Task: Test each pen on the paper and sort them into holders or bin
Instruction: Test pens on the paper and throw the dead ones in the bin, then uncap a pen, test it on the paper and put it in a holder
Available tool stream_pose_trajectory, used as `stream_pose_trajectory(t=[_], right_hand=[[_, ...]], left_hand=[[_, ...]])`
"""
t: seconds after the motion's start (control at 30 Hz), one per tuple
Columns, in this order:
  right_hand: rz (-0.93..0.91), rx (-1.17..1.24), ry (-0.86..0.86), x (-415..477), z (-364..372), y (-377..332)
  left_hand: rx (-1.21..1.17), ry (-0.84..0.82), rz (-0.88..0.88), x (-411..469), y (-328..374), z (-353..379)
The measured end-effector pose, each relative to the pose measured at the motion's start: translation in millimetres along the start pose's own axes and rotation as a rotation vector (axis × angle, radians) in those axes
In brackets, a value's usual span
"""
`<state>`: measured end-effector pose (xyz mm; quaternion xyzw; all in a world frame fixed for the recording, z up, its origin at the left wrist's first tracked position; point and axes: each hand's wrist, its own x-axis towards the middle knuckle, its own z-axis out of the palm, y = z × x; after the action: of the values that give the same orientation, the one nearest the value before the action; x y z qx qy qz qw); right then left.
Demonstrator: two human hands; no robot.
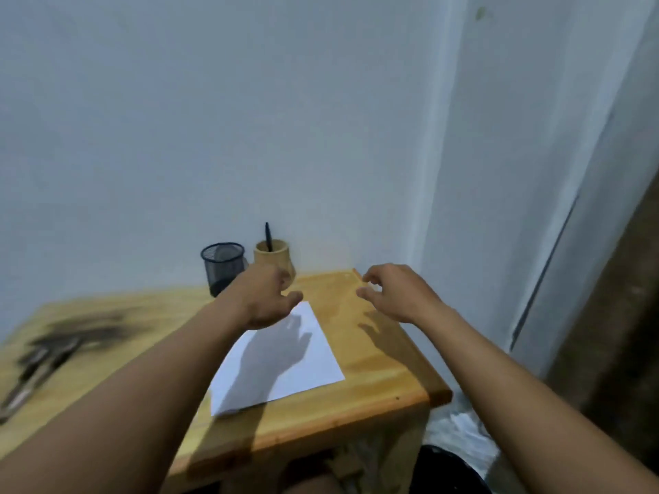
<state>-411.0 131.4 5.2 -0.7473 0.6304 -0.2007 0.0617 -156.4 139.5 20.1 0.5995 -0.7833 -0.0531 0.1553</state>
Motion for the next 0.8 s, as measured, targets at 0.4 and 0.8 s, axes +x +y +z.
stream_pose_trajectory(t=[0.4,0.8], right_hand=[[-0.405,-0.052,-0.214,44.9,62.5,-215.9],[-0.708,0.056,-0.410,46.6,177.0,-325.0]], left_hand=[[0.083,0.173,-0.402,-116.7,-151.0,-59.9],[0.190,0.261,-0.646,-193.7,-218.5,-30.9]])
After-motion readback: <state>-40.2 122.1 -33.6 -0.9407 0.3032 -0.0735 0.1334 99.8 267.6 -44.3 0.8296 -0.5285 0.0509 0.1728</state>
